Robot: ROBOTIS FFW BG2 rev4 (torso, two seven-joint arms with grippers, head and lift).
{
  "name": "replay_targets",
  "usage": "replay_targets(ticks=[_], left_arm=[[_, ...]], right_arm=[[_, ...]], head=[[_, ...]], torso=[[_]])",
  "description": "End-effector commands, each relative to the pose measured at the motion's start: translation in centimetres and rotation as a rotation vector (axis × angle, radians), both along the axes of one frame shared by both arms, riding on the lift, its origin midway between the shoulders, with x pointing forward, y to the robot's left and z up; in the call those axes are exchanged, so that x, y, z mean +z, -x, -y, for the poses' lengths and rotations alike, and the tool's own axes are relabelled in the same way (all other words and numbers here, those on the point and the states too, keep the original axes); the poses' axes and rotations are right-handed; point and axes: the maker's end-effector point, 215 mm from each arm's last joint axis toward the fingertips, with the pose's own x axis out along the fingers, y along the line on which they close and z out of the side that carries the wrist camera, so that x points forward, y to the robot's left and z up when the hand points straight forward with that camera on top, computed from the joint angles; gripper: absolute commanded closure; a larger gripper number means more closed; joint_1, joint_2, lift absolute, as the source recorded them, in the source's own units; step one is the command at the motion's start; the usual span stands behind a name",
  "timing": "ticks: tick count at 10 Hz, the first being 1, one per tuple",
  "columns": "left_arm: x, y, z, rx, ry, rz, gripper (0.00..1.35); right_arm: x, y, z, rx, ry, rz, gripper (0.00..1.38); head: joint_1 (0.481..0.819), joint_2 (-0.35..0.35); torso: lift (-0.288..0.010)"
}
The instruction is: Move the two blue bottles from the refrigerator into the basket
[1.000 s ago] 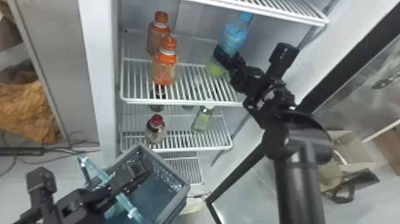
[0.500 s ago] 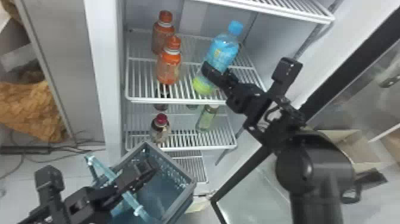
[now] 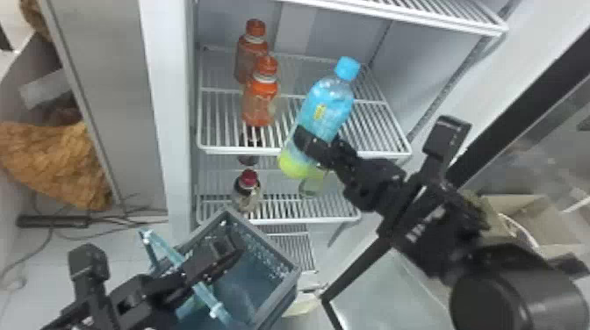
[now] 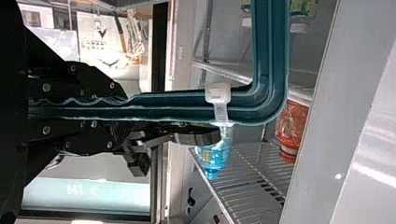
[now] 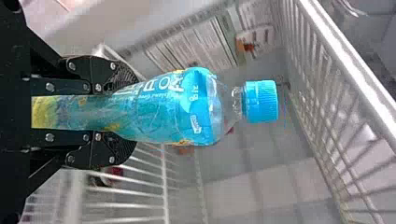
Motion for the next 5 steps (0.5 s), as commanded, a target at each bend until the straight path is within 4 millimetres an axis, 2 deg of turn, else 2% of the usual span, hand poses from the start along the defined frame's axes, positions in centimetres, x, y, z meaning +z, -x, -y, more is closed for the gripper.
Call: replay_targets(ticks=[1, 5], left_arm=[[0.1, -0.1, 0.0, 0.001, 0.000, 0.004, 1.20], [0.4, -0.5, 0.1, 0.008, 0.007, 0.010, 1.20]], right_arm=[[-1.4, 2.3, -1.3, 0.037, -0.015, -0.060, 1.28], [-5.8, 6.5, -5.8, 0.159, -0.089, -0.220, 1.28]], head=[[0.695, -0.269], [0.695, -0.228]], torso=[[0.000], [0.000]])
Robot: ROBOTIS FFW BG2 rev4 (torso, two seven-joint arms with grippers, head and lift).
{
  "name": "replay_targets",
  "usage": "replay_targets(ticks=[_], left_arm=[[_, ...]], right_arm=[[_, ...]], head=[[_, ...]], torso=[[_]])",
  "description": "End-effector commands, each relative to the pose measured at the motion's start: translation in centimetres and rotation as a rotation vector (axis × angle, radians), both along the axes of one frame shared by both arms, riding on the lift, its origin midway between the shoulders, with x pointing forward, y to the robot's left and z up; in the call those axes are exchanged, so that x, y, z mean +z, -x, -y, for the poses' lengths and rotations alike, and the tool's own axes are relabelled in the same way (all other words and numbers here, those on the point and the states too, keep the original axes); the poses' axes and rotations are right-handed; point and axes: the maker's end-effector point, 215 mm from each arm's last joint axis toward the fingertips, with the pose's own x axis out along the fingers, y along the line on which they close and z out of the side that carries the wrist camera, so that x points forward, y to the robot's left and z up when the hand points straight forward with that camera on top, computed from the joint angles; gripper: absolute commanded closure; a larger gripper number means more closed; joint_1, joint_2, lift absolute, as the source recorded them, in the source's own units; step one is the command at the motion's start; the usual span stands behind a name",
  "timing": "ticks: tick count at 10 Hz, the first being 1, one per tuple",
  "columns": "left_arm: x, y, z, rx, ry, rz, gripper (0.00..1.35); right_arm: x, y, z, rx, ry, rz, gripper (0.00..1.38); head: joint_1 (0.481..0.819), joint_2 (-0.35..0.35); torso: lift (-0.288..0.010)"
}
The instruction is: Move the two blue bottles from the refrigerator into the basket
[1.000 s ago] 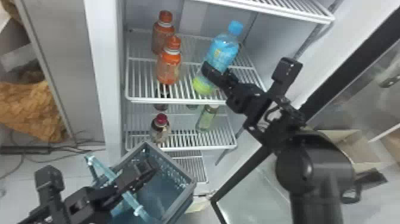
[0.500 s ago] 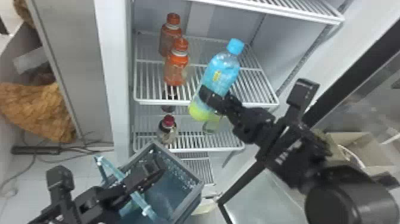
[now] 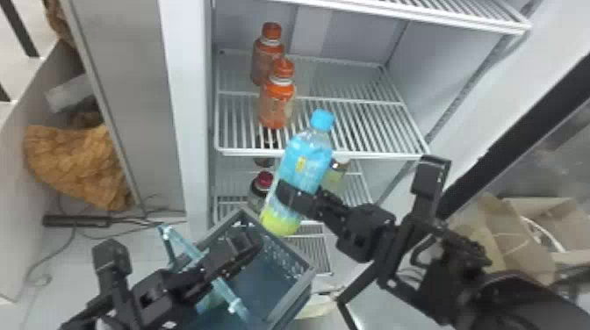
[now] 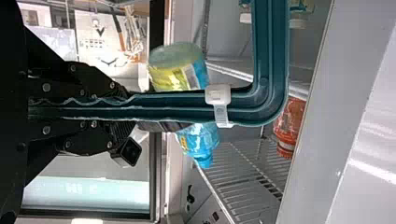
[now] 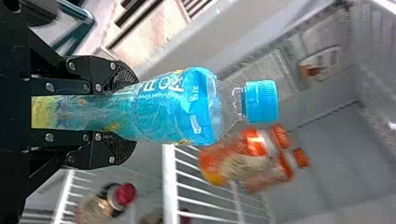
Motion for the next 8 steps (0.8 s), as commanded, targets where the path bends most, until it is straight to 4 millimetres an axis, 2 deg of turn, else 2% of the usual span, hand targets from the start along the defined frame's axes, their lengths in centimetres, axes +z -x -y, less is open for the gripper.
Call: replay_targets(ticks=[1, 4, 5, 6, 7, 8], left_arm=[[0.2, -0.1, 0.0, 0.003, 0.004, 0.002, 1.20], [0.9, -0.6, 0.2, 0.004, 0.018, 0.015, 1.20], [1.0, -0.6, 0.3, 0.004, 0.024, 0.015, 1.20], [1.2, -0.7, 0.3, 0.006, 0.026, 0.018, 1.20], [1.2, -0.7, 0.4, 0.005, 0.028, 0.018, 1.20], [1.2, -0.7, 0.3, 0.005, 0.029, 0.018, 1.20]], right_arm=[[-2.0, 1.4, -1.7, 0.046, -0.028, -0.072, 1.28], [-5.2, 2.5, -3.0, 0.086, -0.039, -0.157, 1.28], [-5.9, 2.7, -3.1, 0.089, -0.042, -0.176, 1.19], [-6.3, 2.8, -3.3, 0.098, -0.049, -0.185, 0.79], [-6.5, 2.8, -3.4, 0.105, -0.058, -0.191, 0.29], [-6.3, 2.8, -3.6, 0.109, -0.063, -0.188, 0.03]], head=[[0.695, -0.212], [0.695, -0.177], [0.695, -0.172], [0.695, -0.172], [0.695, -0.170], [0.695, -0.167]], torso=[[0.000], [0.000], [0.000], [0.000], [0.000], [0.000]])
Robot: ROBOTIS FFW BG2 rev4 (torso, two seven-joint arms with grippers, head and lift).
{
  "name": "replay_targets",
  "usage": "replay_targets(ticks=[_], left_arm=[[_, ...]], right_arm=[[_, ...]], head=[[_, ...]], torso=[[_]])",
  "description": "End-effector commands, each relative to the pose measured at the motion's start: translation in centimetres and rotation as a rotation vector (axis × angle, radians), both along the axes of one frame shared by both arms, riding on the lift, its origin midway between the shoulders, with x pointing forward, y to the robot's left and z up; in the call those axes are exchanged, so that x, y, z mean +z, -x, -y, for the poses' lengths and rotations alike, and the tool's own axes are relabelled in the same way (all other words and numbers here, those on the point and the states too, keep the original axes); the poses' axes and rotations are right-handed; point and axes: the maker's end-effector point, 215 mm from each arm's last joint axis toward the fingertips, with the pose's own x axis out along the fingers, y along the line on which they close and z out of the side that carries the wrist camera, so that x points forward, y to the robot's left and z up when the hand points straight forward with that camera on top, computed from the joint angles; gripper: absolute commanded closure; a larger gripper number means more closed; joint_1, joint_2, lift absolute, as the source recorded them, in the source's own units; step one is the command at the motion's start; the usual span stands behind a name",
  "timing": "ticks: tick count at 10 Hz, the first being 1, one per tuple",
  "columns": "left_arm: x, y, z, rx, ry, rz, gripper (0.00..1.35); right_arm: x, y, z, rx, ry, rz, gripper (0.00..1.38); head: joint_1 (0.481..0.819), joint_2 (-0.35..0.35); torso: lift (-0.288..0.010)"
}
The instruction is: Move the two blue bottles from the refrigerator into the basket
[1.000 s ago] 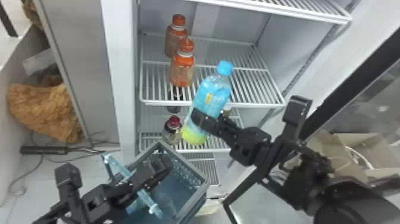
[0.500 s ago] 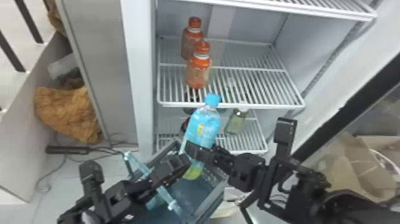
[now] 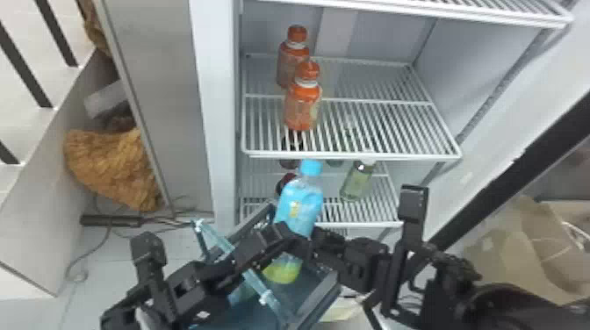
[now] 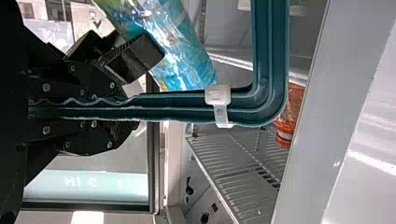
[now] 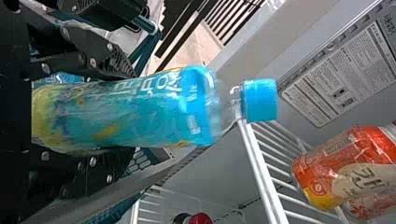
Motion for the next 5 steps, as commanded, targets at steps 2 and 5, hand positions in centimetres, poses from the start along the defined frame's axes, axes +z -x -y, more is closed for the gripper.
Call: replay_targets(ticks=[2, 5], left_arm=[[0.0, 0.0, -0.1, 0.002, 0.000, 0.000, 1.20], [-0.1, 0.1, -0.1, 0.001, 0.000, -0.001, 1.20]], right_arm=[[0.1, 0.1, -0.2, 0.005, -0.014, -0.003, 0.18], [0.7, -0.7, 1.9, -0.042, 0.001, 0.057, 0.22]], head=[[0.695, -0.163], [0.695, -0.167]], torso=[[0.000], [0.000]])
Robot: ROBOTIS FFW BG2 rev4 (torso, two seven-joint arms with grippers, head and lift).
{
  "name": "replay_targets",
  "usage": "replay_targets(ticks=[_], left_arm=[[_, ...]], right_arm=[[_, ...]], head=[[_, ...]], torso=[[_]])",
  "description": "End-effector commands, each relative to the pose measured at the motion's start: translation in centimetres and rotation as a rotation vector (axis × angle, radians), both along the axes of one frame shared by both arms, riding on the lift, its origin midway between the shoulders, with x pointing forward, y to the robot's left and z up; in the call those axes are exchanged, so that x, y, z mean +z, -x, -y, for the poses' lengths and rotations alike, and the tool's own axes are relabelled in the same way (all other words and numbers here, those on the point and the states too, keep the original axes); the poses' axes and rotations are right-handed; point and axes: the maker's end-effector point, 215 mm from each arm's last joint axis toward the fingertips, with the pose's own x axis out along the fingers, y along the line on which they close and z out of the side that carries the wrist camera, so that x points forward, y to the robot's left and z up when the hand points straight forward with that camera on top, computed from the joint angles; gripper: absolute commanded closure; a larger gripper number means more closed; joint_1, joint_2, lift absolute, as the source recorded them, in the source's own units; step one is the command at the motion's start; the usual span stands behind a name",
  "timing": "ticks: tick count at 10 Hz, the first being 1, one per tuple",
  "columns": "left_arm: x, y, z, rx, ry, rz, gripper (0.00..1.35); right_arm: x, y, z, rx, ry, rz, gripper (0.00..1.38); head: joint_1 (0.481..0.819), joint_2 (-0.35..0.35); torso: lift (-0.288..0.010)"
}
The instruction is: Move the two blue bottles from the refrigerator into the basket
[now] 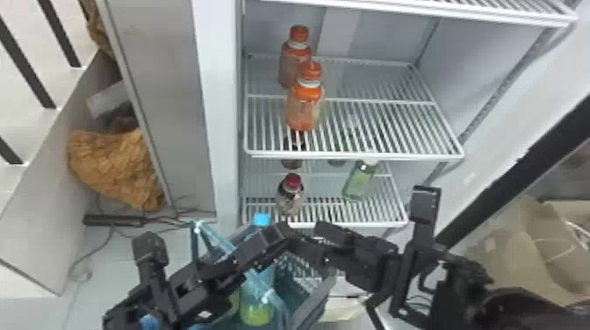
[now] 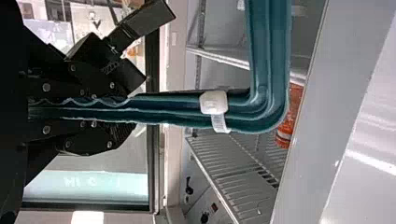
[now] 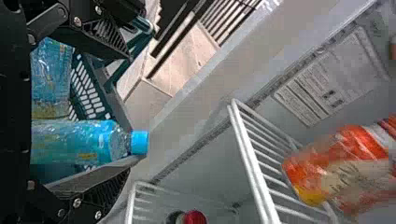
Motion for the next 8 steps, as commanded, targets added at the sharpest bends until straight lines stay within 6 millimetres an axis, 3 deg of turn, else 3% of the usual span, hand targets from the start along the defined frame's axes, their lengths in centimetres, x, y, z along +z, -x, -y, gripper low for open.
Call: replay_targets(ticks=[1, 2, 5, 8], left_arm=[[0.0, 0.1, -0.1, 0.000, 0.002, -0.002, 1.20], [-0.1, 0.2, -0.1, 0.000, 0.002, -0.004, 1.20], [-0.5, 0.6, 0.0, -0.002, 0.002, -0.016, 1.20], [-0.6, 0.8, 0.0, -0.002, 0.002, -0.021, 1.20]], right_arm=[[1.0, -1.8, 2.0, -0.068, -0.013, 0.106, 0.22], [1.2, -2.3, 3.6, -0.112, -0.018, 0.167, 0.22], [1.1, -1.1, 8.7, -0.233, 0.015, 0.275, 0.22], [0.8, 1.4, 13.6, -0.322, 0.093, 0.330, 0.22]], head=[[0.695, -0.174], [0.695, -0.192], [0.695, -0.267], [0.695, -0.350]], torso=[[0.000], [0.000], [0.000], [0.000]])
